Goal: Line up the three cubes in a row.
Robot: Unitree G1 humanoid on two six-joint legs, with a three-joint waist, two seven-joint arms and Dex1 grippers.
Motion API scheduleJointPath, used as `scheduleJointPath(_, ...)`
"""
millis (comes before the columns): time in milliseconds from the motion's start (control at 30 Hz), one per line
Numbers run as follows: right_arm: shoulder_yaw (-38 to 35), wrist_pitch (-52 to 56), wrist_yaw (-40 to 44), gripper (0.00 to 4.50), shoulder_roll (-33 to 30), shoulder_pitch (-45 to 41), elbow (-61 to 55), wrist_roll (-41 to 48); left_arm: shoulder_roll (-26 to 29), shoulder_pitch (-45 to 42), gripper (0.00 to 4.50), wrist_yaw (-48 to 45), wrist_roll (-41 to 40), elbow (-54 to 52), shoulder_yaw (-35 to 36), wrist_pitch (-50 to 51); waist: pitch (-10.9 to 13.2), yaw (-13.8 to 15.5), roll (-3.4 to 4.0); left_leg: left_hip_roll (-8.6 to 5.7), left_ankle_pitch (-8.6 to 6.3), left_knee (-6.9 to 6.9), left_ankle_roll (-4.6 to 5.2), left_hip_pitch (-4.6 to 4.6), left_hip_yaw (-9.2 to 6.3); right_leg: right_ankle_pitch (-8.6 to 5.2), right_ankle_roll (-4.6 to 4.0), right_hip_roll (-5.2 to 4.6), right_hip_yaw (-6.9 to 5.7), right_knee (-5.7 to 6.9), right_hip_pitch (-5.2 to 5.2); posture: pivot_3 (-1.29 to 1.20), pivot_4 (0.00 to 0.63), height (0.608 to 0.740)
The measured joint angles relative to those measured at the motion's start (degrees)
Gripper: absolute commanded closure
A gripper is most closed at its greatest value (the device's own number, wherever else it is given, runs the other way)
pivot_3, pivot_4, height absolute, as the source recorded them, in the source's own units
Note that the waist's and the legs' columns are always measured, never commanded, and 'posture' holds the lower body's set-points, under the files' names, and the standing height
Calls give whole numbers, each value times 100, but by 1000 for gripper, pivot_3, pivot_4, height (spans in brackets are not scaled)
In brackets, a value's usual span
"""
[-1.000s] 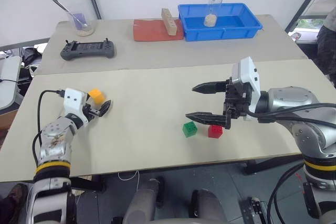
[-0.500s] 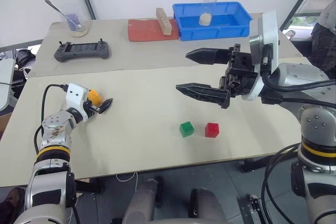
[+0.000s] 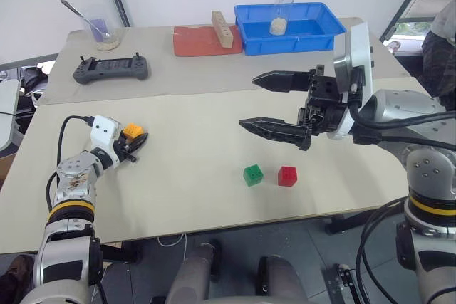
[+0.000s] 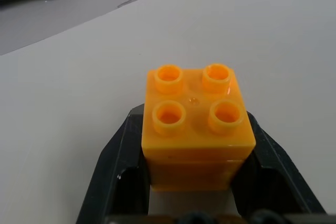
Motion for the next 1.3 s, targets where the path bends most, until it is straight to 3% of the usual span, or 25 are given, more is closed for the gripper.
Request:
scheduleJointPath(100,5,-39,73,0,-29,143,5,-90,0,215,3081,-131,-16,-477,-50,188,0,2,0,0,0,0,0,-1,0,0,0,-1,-1,-1,0,0,150,740)
scheduleJointPath(367,-10,-108,383,0,-363,553,-11,-228,86,1143,3081,-1395,-273,-3025,-808,823,0,-12,0,7,0,-5,0,-1,5,-16,-33,-6,3,-13,0,0,150,740)
scheduleJointPath(600,-85,-109,362,0,-442,698,-132,-246,79,1672,3081,-1870,-439,-4166,-1341,1067,0,-17,0,30,0,-9,0,-1,11,-8,-50,7,-2,-44,3,0,150,740)
scheduleJointPath(1000,-299,-100,359,0,-794,1177,-478,-88,-226,1341,3081,-2397,-243,-3649,-2147,400,0,10,1,38,0,-10,0,-2,21,11,-46,4,-13,-72,8,0,150,740)
scheduleJointPath(1300,-403,-101,460,0,-1019,1488,-675,-34,-578,1079,3081,-2425,-116,-3222,-2333,64,0,26,1,46,0,-3,0,-2,21,17,-47,-5,-43,-72,15,0,150,740)
